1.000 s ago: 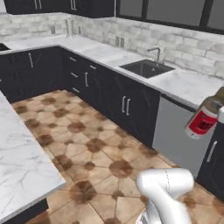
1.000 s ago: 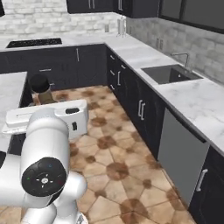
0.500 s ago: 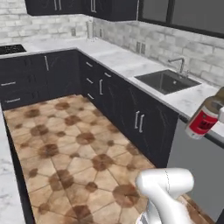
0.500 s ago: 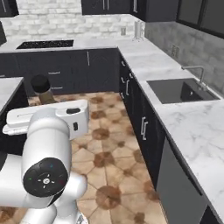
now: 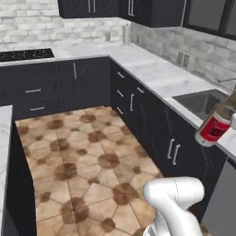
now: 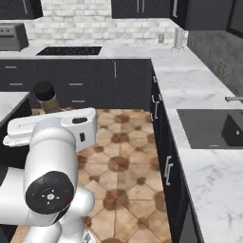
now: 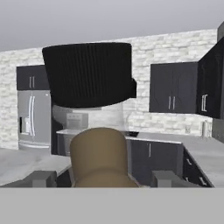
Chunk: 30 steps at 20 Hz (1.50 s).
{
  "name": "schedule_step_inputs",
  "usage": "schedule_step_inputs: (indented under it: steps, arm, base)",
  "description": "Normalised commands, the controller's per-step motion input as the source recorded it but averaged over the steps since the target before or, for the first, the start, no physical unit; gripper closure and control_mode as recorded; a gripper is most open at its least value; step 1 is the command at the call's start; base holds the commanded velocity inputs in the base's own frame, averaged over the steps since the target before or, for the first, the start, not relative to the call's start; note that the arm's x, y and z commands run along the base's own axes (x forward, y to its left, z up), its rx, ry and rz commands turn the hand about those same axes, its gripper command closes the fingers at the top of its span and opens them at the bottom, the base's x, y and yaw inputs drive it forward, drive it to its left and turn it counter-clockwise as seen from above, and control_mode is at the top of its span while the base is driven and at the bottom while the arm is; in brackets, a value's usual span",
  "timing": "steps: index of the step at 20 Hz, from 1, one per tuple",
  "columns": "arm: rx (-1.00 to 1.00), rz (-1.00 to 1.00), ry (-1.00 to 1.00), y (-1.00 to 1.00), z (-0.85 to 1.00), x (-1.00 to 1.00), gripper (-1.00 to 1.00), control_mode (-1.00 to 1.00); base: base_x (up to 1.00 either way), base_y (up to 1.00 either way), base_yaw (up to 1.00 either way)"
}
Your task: Take 2 condiments from the cabinet and move them on the counter near the stove.Make sure the condiments are lined up with each other, next to each other.
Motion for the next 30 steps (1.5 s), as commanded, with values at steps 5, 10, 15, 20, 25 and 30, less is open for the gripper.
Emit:
schedule_step_inputs:
  steps: [5, 10, 15, 20, 25, 30]
  arm:
    - [0.00, 0.00, 0.00, 0.00, 0.00, 0.00, 1.00, 1.00]
    - [0.00, 0.00, 0.00, 0.00, 0.00, 0.00, 1.00, 1.00]
    - [0.00, 0.00, 0.00, 0.00, 0.00, 0.00, 1.00, 1.00]
    - [0.00, 0.00, 0.00, 0.00, 0.00, 0.00, 1.00, 1.00]
    - [0.00, 0.00, 0.00, 0.00, 0.00, 0.00, 1.00, 1.00]
    - [0.00, 0.00, 0.00, 0.00, 0.00, 0.00, 1.00, 1.00]
  base:
    - [1.00, -0.22, 0.33]
    - [1.00, -0.15, 0.28]
    - [1.00, -0.03, 0.18]
    - [1.00, 0.00, 0.05]
    - [1.00, 0.00, 0.03]
    - [1.00, 0.03, 0.02]
